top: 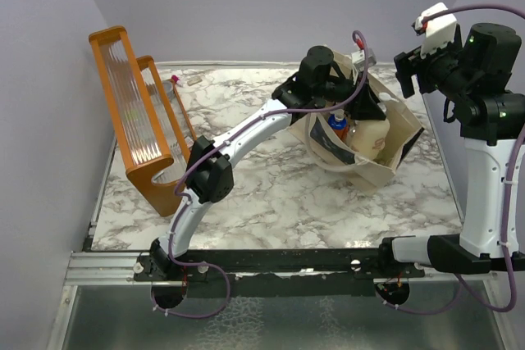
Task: Place the personal care products into the canvas bag
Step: Adjust the canvas bag at the center of the board.
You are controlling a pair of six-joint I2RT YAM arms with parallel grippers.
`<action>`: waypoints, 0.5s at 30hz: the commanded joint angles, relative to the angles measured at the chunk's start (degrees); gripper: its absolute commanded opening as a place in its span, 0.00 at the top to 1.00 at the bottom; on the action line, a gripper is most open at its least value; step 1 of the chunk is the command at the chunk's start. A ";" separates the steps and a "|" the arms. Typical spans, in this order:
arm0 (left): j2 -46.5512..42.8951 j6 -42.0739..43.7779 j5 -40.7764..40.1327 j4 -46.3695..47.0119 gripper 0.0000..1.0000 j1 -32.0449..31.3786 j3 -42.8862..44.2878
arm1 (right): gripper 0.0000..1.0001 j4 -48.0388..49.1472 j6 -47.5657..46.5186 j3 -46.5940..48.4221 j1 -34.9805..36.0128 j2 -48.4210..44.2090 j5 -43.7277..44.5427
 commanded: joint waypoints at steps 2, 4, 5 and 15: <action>-7.60 3.36 -1.84 -1.46 1.00 1.95 6.77 | 0.25 2.97 2.46 2.06 -1.06 0.15 4.48; -7.90 4.74 -2.84 -3.45 1.00 2.92 8.64 | 0.25 3.00 2.28 1.46 -1.32 -0.47 4.52; -8.14 5.85 -3.50 -4.81 1.00 3.39 9.56 | 0.25 3.05 1.94 0.98 -1.36 -0.98 4.52; -11.16 9.63 -11.80 -11.60 1.00 8.63 13.88 | 0.30 -2.46 -4.77 -3.40 -1.47 -6.23 -12.03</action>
